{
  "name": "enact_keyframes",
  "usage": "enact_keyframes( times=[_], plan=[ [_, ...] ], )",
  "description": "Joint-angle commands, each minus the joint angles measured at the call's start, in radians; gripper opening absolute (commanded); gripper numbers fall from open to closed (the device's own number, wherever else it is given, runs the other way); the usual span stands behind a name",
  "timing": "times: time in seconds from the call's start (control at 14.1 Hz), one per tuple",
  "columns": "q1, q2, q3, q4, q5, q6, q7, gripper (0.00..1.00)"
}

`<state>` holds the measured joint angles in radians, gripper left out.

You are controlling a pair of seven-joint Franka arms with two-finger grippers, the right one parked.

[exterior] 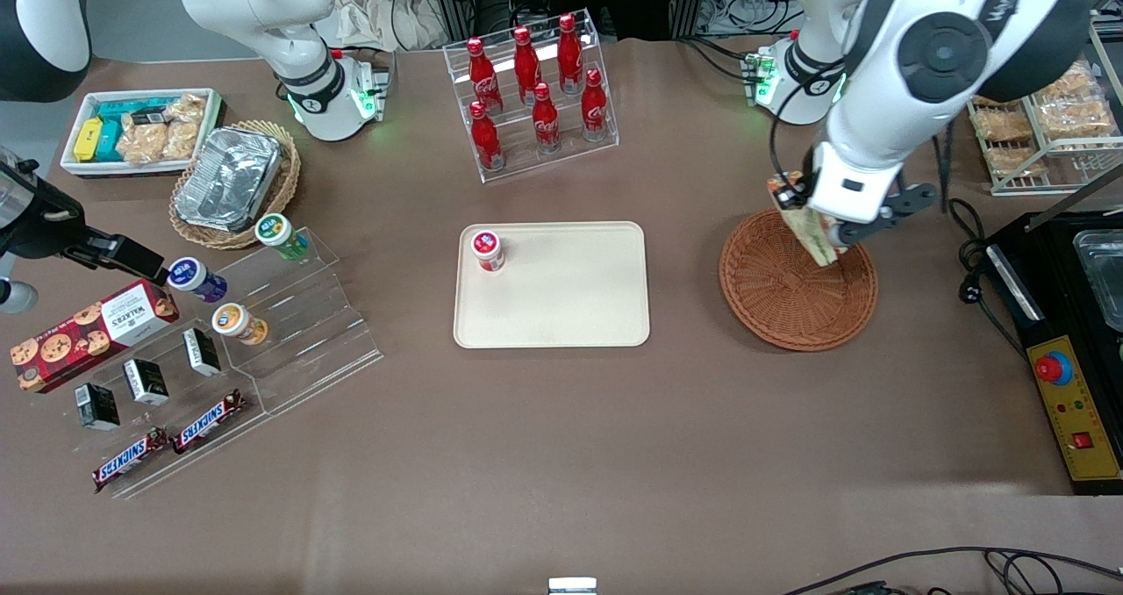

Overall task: Place sandwich from basket to tray
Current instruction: 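Carry the sandwich with the left gripper over the cream tray, then lower the sandwich onto the tray and open the left gripper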

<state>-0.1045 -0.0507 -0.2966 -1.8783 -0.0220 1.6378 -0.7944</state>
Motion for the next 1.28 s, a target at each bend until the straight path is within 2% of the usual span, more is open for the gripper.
enact_keyframes(
  times=[0.0,0.21,0.71,1.13,1.21],
  plan=[
    [-0.049,0.022,0.000,0.011,0.014,0.049,-0.003,0.00],
    [-0.113,0.038,0.001,0.007,0.017,0.115,-0.016,0.00],
    [-0.225,0.213,-0.006,-0.041,-0.001,0.433,-0.016,0.00],
    [-0.337,0.342,-0.006,-0.076,0.017,0.681,0.003,0.00],
    [-0.354,0.360,-0.003,-0.088,0.045,0.724,0.003,0.00]
  ],
)
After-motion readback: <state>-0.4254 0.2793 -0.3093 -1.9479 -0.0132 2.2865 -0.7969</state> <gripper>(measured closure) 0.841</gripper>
